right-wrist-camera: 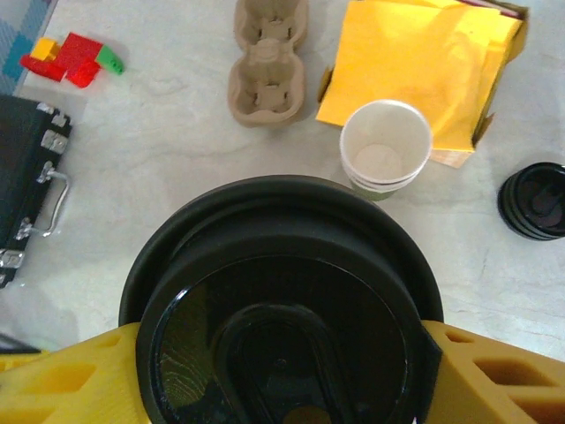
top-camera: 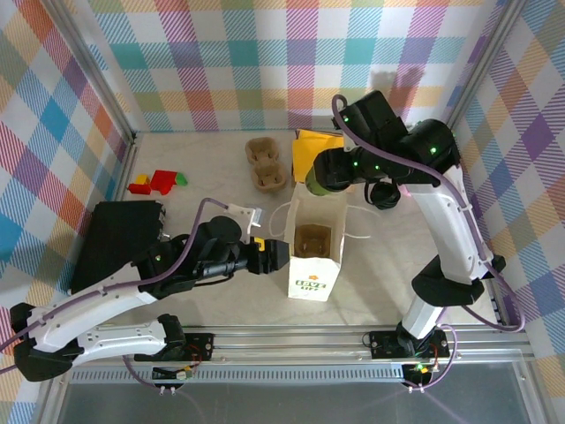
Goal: Pack the takeout coffee
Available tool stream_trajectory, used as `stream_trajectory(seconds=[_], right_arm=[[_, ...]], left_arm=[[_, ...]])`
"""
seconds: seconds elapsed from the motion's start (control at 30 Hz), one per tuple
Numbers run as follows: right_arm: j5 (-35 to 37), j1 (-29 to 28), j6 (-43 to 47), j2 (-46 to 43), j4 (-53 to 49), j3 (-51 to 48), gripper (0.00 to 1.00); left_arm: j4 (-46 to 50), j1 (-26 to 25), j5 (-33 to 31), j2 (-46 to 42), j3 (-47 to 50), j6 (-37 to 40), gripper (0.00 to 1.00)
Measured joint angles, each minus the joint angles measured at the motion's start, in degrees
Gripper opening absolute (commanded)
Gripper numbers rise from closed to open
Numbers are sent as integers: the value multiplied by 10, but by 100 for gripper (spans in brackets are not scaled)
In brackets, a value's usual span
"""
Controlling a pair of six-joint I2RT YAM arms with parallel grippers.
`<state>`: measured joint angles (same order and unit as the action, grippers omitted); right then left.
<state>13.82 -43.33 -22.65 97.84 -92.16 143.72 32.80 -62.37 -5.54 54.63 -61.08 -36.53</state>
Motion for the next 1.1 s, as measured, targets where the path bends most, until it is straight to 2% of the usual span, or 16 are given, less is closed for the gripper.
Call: stream_trajectory(seconds=[0.23, 0.47, 0.6, 0.8, 1.1], right_arm=[[-5, -38, -25, -39, 0, -60, 57], [-9, -74, -57, -59, 0, -132, 56], [-13, -94, -72, -59, 0, -163, 56], [-15, -116, -96, -59, 0, -195, 55], [-14, -119, -123, -59, 0, -247, 54]], left_arm=[[73, 34, -29, 3, -52, 47, 76], [101, 176, 4, 48, -121, 82, 74], [106, 221, 38, 110, -155, 92, 71], [95, 235, 96, 189, -179, 88, 66], [36, 234, 168, 227, -181, 79, 65]])
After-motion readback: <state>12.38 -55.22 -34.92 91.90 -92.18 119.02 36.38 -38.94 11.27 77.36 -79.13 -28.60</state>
